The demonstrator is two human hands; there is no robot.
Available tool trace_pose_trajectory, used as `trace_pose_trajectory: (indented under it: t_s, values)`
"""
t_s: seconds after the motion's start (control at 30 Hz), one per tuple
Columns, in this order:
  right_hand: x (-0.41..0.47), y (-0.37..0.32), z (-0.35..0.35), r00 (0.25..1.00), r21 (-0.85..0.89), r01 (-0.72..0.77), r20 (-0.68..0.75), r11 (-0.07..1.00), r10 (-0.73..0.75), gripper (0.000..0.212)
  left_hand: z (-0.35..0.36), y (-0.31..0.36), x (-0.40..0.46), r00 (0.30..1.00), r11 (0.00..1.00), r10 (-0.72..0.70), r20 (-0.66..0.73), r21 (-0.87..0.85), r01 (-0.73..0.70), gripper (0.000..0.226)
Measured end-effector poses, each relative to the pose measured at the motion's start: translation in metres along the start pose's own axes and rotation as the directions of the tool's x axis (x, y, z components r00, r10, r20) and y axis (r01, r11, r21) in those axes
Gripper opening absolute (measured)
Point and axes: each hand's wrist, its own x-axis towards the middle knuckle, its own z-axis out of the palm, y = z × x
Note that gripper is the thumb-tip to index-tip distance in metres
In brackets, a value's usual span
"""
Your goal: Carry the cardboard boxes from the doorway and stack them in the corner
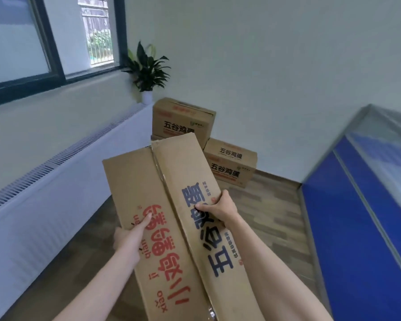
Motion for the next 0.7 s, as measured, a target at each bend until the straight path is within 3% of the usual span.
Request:
trace_pose_trajectory:
  t_s: [0.13,0.33,0.7]
  values:
    - [0.064,0.001,-0.063,0.995,0.039,-0.046,-0.087,0.998,0.049,0.101,0.095,0.031,0.035,0.997,0.998,0.005,0.071,0.056,-0.009,0.093]
    - [0.184,0.037,-0.159,0.981,0.099,-0.086,-0.165,0.991,0.102,0.106,0.255,0.044,0.094,0.981,0.991,-0.043,0.187,0.136,0.018,0.09]
    - [0.432,0.07,-0.345,0.985,0.135,-0.076,-0.147,0.988,0.096,0.101,0.556,0.07,0.19,0.982,0.983,-0.093,0.165,0.169,0.065,0.094]
